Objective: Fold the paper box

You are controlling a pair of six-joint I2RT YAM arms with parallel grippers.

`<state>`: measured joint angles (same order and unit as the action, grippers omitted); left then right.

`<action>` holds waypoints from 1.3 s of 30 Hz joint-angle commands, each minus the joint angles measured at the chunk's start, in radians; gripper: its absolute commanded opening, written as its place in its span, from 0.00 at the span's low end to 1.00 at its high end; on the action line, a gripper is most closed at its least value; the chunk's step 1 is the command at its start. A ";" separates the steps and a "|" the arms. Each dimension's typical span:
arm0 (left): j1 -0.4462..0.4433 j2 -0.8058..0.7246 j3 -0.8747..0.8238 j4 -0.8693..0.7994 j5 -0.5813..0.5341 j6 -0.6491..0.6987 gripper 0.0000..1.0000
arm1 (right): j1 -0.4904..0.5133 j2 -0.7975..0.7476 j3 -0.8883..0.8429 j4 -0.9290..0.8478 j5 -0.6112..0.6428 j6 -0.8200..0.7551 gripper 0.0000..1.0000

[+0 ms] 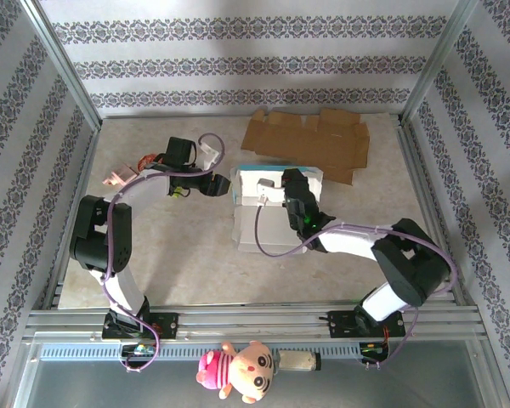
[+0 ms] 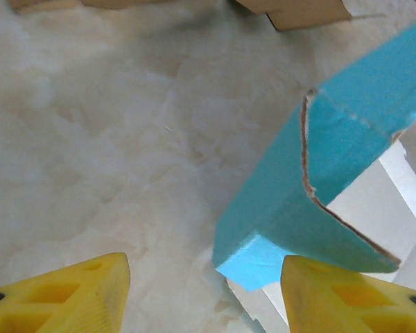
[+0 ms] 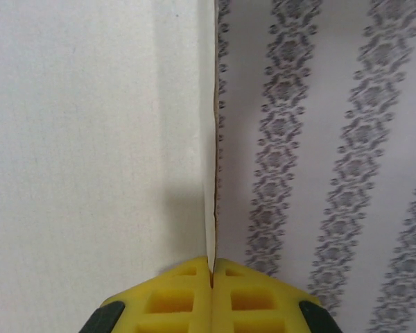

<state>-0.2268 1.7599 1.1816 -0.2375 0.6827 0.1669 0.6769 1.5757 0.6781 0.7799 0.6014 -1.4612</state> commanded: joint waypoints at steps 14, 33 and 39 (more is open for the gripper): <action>-0.013 0.017 0.022 -0.019 -0.030 0.300 0.54 | 0.024 0.129 -0.046 0.424 0.048 -0.173 0.05; 0.008 0.114 0.155 -0.016 -0.017 0.385 0.45 | 0.016 0.138 -0.037 0.406 0.043 -0.156 0.05; -0.007 0.137 0.147 -0.013 0.039 0.352 0.37 | 0.018 0.142 -0.034 0.410 0.046 -0.154 0.05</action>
<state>-0.2276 1.8786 1.3132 -0.2684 0.6590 0.5373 0.6918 1.7111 0.6380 1.1564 0.6319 -1.6295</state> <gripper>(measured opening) 0.373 0.047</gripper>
